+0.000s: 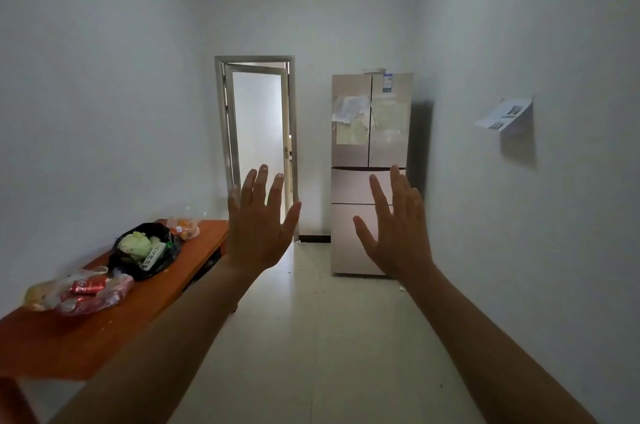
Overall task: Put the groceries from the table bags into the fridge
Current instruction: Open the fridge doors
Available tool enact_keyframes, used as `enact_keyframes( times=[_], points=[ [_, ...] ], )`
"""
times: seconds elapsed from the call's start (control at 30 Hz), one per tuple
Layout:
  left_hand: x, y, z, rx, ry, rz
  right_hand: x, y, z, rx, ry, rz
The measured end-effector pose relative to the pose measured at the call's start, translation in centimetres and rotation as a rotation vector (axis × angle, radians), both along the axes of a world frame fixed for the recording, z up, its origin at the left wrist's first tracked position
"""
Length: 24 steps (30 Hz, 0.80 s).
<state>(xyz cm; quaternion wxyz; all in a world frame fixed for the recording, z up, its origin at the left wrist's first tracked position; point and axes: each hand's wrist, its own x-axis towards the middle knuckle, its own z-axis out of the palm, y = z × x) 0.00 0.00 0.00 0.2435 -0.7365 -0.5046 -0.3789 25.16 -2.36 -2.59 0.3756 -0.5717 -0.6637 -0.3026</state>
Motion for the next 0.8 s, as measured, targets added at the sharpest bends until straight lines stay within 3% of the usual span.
enact_keyframes(
  times=[0.17,0.37,0.57,0.8],
  points=[
    [0.3,3.1,-4.0,-0.131,0.068,0.054,1.0,3.7,-3.9,-0.108,0.009,-0.015],
    [-0.7,10.5,-7.1,-0.15,0.036,0.044,-0.1,12.0,-8.1,-0.212,-0.03,0.009],
    [-1.5,22.7,-9.2,-0.199,0.011,0.015,-1.1,24.3,-10.7,-0.33,-0.064,-0.025],
    [1.6,39.2,-6.7,-0.233,-0.02,-0.082,2.5,37.3,-8.9,-0.379,-0.071,-0.115]
  ],
)
